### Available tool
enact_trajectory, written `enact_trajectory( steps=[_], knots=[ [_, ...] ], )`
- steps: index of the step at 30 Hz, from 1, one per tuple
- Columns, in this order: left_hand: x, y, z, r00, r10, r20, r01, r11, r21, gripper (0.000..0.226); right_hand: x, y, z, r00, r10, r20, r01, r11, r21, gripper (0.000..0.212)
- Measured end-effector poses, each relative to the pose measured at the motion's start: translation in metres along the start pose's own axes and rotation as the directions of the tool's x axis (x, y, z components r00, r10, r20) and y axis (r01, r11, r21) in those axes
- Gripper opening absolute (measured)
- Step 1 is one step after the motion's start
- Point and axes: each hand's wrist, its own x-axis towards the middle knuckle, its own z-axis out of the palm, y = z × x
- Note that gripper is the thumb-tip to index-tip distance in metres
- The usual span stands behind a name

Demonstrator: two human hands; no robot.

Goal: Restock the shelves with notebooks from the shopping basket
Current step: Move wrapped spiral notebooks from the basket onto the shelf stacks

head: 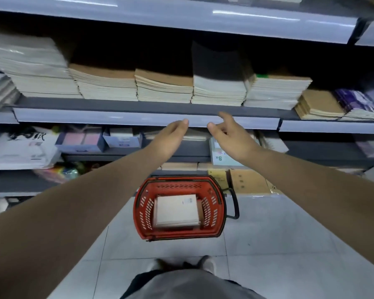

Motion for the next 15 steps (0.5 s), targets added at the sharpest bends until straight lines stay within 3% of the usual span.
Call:
enact_trajectory(
  steps=[6,11,15],
  knots=[
    [0.005,-0.025,0.036,0.99,-0.139,-0.009,0.139,0.985,0.097,0.064,0.006,0.052,0.011,0.991,0.039,0.13,-0.023,0.993,-0.118,0.074],
    [0.008,-0.057,0.061,0.986,-0.159,-0.055,0.167,0.964,0.209,0.06,0.011,0.098,0.026,0.985,0.075,0.157,-0.046,0.983,-0.178,0.073],
    [0.004,-0.094,0.077,0.966,-0.253,-0.043,0.256,0.934,0.251,0.059,0.006,0.138,0.043,0.971,0.104,0.213,-0.036,0.953,-0.3,0.075]
  ],
)
